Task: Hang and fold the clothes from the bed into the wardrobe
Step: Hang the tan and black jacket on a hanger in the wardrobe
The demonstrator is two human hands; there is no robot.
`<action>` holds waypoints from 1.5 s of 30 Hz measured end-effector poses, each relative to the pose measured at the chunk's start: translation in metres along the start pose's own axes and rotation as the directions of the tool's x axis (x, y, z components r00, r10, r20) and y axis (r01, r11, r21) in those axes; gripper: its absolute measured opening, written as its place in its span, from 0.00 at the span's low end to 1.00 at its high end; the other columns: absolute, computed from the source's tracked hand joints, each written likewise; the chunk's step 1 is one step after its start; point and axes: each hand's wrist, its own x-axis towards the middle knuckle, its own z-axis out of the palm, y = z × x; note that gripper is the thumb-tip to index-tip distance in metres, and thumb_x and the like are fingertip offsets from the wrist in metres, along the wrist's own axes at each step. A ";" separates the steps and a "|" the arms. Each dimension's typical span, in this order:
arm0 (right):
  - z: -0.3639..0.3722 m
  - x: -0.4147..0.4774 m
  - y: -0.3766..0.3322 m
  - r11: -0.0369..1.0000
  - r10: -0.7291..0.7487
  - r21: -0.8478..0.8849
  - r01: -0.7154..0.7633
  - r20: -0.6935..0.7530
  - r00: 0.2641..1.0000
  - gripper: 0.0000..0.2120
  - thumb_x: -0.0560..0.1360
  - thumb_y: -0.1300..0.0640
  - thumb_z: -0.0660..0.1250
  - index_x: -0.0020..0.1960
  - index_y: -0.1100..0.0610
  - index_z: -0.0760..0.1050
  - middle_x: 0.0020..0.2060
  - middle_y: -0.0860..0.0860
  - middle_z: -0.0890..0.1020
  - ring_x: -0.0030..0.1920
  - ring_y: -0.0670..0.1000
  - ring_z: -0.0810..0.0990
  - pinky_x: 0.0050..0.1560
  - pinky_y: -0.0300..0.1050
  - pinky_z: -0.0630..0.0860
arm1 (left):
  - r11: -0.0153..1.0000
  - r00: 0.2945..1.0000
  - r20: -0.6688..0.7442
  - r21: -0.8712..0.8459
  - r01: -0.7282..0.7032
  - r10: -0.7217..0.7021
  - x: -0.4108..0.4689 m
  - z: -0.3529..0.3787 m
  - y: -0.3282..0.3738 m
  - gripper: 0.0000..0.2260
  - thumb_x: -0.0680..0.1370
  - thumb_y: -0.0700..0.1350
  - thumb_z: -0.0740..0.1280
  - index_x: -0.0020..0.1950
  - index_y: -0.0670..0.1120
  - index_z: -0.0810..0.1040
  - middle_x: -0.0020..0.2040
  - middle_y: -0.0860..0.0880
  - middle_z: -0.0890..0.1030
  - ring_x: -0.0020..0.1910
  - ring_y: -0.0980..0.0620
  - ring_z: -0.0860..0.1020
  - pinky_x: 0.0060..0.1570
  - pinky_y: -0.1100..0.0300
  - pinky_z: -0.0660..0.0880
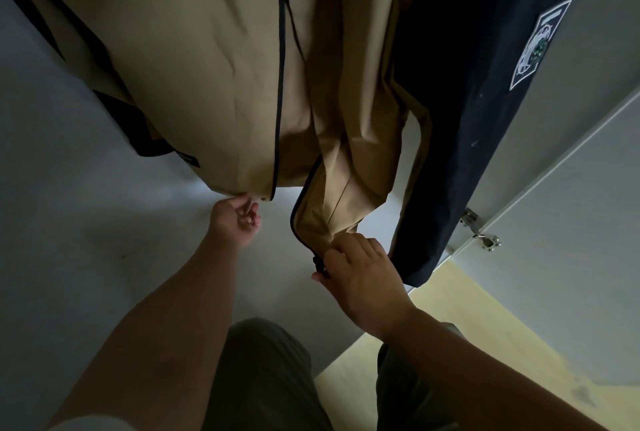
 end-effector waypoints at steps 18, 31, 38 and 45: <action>-0.011 0.008 -0.011 0.962 0.192 0.212 -0.174 -0.068 0.979 0.12 0.68 0.56 0.80 0.45 0.58 0.79 0.42 0.53 0.81 0.37 0.53 0.79 0.40 0.46 0.77 | 0.935 0.987 0.156 0.340 -0.096 0.045 -0.136 -0.001 -0.033 0.10 0.73 0.35 0.74 0.53 0.37 0.82 0.47 0.43 0.85 0.48 0.48 0.82 0.50 0.56 0.80; -0.038 0.003 -0.014 0.942 0.209 0.290 -0.167 -0.119 0.971 0.12 0.71 0.53 0.77 0.42 0.58 0.76 0.38 0.51 0.78 0.36 0.51 0.74 0.39 0.46 0.72 | 0.940 0.968 0.158 0.252 -0.229 0.194 -0.204 0.038 -0.044 0.18 0.66 0.42 0.76 0.55 0.40 0.82 0.47 0.45 0.86 0.44 0.52 0.85 0.39 0.65 0.79; -0.043 0.001 -0.021 0.911 0.233 0.378 -0.161 -0.151 0.961 0.10 0.75 0.52 0.73 0.43 0.58 0.76 0.39 0.51 0.78 0.39 0.50 0.74 0.41 0.45 0.74 | 0.858 0.918 0.289 0.359 -0.367 0.271 -0.218 0.041 -0.042 0.10 0.70 0.34 0.73 0.51 0.41 0.83 0.48 0.43 0.86 0.49 0.48 0.85 0.45 0.62 0.80; -0.046 0.000 -0.031 0.912 0.232 0.387 -0.139 -0.206 0.951 0.10 0.76 0.51 0.71 0.43 0.58 0.76 0.39 0.51 0.78 0.40 0.49 0.73 0.43 0.42 0.72 | 0.733 0.873 0.274 0.475 -0.488 0.404 -0.225 0.043 -0.043 0.06 0.73 0.34 0.73 0.46 0.43 0.83 0.45 0.44 0.86 0.45 0.49 0.85 0.42 0.60 0.79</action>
